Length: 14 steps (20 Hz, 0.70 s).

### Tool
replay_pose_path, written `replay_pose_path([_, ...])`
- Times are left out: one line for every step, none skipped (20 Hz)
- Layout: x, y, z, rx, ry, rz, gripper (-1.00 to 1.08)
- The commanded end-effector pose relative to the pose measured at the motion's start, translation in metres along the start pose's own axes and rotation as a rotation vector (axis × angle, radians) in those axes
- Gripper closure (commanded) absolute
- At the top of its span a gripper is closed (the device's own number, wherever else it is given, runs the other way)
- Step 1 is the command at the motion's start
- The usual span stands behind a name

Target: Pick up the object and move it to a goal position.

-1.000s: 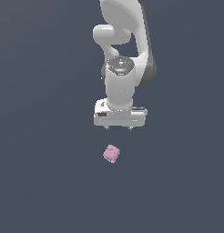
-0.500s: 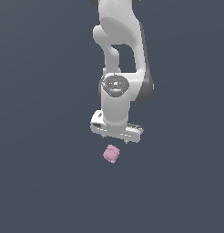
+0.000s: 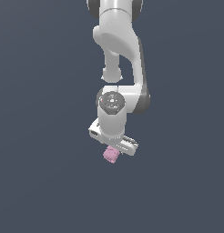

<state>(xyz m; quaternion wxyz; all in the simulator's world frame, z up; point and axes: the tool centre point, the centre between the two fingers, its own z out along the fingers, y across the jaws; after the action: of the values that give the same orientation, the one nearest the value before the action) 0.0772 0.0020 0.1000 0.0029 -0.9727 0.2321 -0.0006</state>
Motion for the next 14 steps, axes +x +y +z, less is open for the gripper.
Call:
replay_pose_path([0.004,0.0,0.005,-0.003,0.0,0.03,-0.92])
replay_pose_path([0.005,0.0,0.006,-0.004,0.0,0.038,-0.92])
replay_pose_path([0.006,0.0,0.008,-0.005,0.0,0.045,-0.92])
replay_pose_path([0.006,0.0,0.008,-0.005,0.0,0.05,-0.92])
replay_pose_path([0.007,0.0,0.009,-0.006,0.0,0.054,-0.92])
replay_pose_path([0.007,0.0,0.01,-0.006,0.0,0.056,-0.92])
replay_pose_path([0.007,0.0,0.01,-0.006,0.0,0.056,-0.92])
replay_pose_path([0.007,0.0,0.009,-0.006,0.0,0.052,-0.92])
replay_pose_path([0.007,0.0,0.01,-0.006,0.0,0.052,-0.92])
replay_pose_path([0.007,0.0,0.011,-0.006,0.0,0.052,-0.92])
replay_pose_path([0.006,0.0,0.013,-0.006,0.0,0.052,-0.92])
replay_pose_path([0.007,0.001,0.016,-0.006,0.0,0.053,-0.92])
replay_pose_path([0.006,0.0,0.02,-0.006,0.0,0.053,-0.92])
replay_pose_path([0.006,0.001,0.024,-0.006,0.0,0.053,-0.92])
